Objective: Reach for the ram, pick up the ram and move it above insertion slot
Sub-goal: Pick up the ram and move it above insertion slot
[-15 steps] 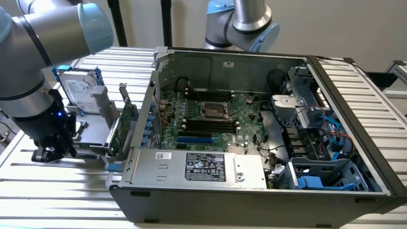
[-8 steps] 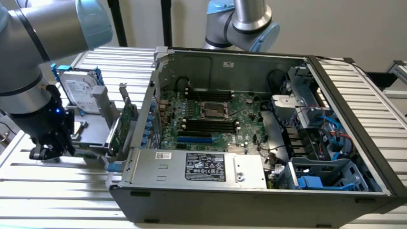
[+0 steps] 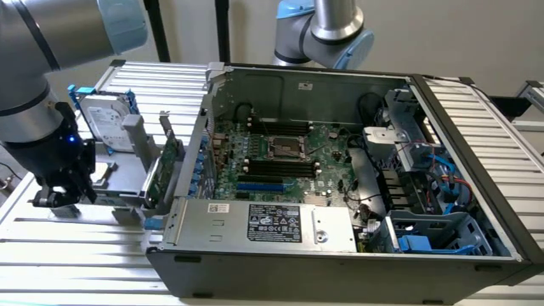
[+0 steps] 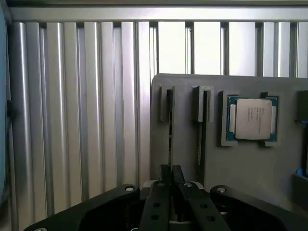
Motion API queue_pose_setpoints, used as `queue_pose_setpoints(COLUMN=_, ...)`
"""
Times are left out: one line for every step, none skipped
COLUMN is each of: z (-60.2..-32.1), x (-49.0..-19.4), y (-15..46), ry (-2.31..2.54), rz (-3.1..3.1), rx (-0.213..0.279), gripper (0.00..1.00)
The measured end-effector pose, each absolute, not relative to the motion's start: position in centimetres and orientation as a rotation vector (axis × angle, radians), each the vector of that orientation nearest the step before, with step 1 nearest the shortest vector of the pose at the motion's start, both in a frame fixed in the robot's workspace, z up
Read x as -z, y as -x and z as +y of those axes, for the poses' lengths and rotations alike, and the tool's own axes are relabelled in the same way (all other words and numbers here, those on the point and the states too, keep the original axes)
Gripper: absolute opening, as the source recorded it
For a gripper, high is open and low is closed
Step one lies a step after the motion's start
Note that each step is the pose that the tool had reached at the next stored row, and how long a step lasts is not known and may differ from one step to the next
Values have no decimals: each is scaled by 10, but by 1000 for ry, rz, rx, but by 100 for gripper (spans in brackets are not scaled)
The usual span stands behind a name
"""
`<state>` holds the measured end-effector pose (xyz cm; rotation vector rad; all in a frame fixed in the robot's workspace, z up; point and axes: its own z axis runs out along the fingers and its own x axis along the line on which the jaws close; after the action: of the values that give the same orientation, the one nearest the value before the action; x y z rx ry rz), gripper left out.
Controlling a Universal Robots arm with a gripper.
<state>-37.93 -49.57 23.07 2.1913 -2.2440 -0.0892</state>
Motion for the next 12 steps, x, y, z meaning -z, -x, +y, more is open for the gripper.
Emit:
queue_pose_setpoints(z=-496, x=-234, y=379, ry=-2192, rz=-2243, rx=89, gripper=14)
queue_pose_setpoints(z=-496, x=-237, y=379, ry=-2193, rz=-2242, rx=89, gripper=14)
queue_pose_setpoints(z=-496, x=-241, y=379, ry=-2194, rz=-2242, rx=90, gripper=14)
queue_pose_setpoints(z=-496, x=-246, y=379, ry=-2196, rz=-2241, rx=91, gripper=14)
queue_pose_setpoints(z=-496, x=-250, y=378, ry=-2198, rz=-2239, rx=92, gripper=14)
queue_pose_setpoints(z=-496, x=-255, y=378, ry=-2200, rz=-2238, rx=93, gripper=14)
queue_pose_setpoints(z=-496, x=-259, y=377, ry=-2203, rz=-2237, rx=95, gripper=14)
queue_pose_setpoints(z=-496, x=-263, y=376, ry=-2206, rz=-2235, rx=96, gripper=14)
queue_pose_setpoints(z=-496, x=-267, y=374, ry=-2208, rz=-2233, rx=97, gripper=14)
queue_pose_setpoints(z=-496, x=-272, y=372, ry=-2211, rz=-2232, rx=99, gripper=14)
queue_pose_setpoints(z=-496, x=-276, y=370, ry=-2214, rz=-2230, rx=100, gripper=14)
queue_pose_setpoints(z=-496, x=-280, y=368, ry=-2216, rz=-2229, rx=102, gripper=14)
